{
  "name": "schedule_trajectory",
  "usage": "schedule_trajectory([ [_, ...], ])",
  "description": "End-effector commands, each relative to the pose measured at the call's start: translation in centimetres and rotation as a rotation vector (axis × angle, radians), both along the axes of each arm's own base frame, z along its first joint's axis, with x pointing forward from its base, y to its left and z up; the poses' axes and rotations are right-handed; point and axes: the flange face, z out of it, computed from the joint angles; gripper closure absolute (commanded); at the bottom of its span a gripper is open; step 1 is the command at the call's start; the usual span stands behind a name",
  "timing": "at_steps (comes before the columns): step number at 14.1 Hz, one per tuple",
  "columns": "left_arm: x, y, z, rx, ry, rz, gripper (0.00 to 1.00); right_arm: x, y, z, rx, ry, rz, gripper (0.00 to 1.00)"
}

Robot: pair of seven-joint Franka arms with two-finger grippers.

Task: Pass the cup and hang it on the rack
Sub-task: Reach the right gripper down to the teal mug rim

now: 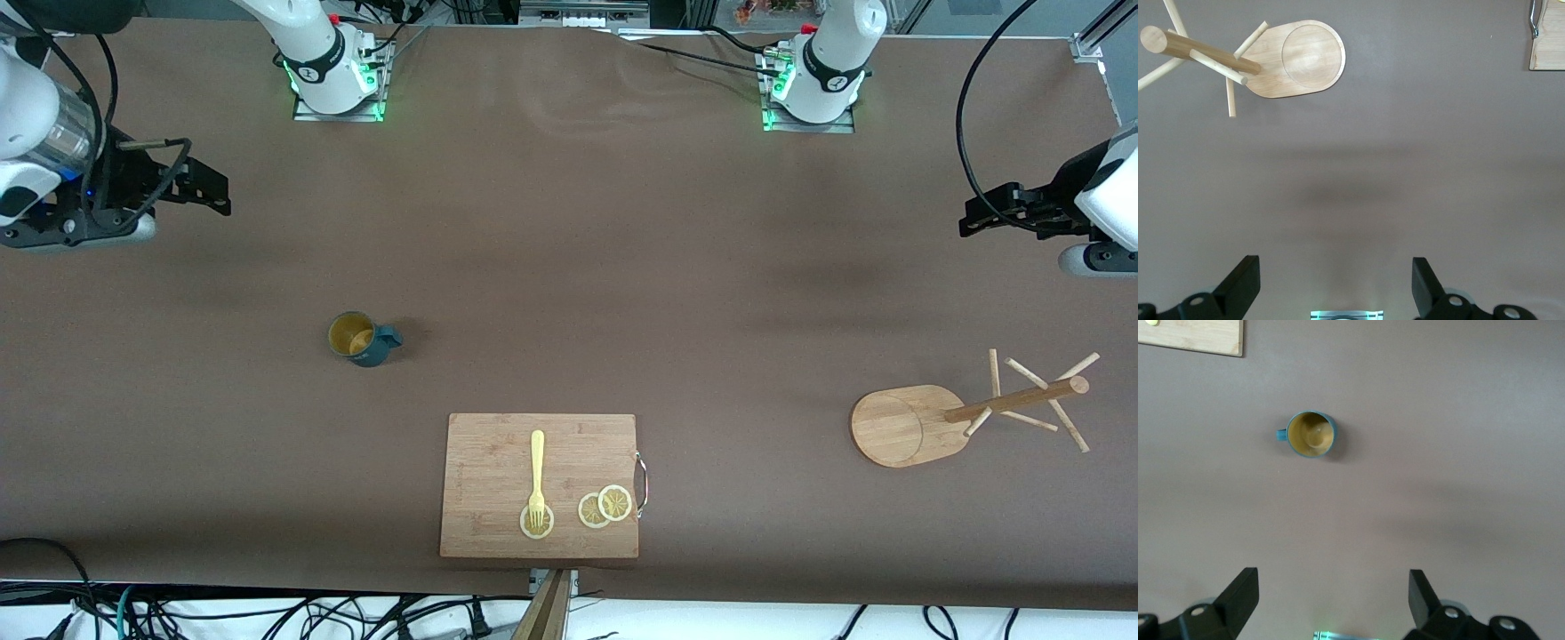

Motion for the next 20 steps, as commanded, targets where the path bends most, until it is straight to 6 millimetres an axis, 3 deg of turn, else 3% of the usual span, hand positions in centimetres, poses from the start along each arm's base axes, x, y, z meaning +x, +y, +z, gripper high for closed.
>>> schedule_trajectory([
  [1, 0.4, 0.2, 0.4, -0.011, -0.006, -0.008, 0.0, 0.0, 0.3, -4.0, -0.012, -0.019, 0.007, 0.01],
  [7, 0.4, 0.2, 0.4, -0.011, -0.006, -0.008, 0.0, 2.6, 2.2, -17.9, -0.017, -0.028, 0.012, 0.01],
  [10, 0.4, 0.1, 0.4, -0.011, -0.004, -0.009, 0.0, 4.3, 2.6, -23.1, -0.022, -0.035, 0.017, 0.01],
  [14, 0.4, 0.0, 0.4, -0.011, -0.004, -0.011, 0.0, 5.2, 3.7, -28.1, -0.026, -0.047, 0.03, 0.01],
  [18, 0.4, 0.1, 0.4, -0.011, -0.006, -0.009, 0.0, 5.2, 3.8, -30.6, -0.028, -0.029, 0.03, 0.03],
  [20, 0.4, 0.1, 0.4, -0.011, -0.006, -0.009, 0.0, 5.3, 4.1, -32.0, -0.027, -0.035, 0.024, 0.09],
])
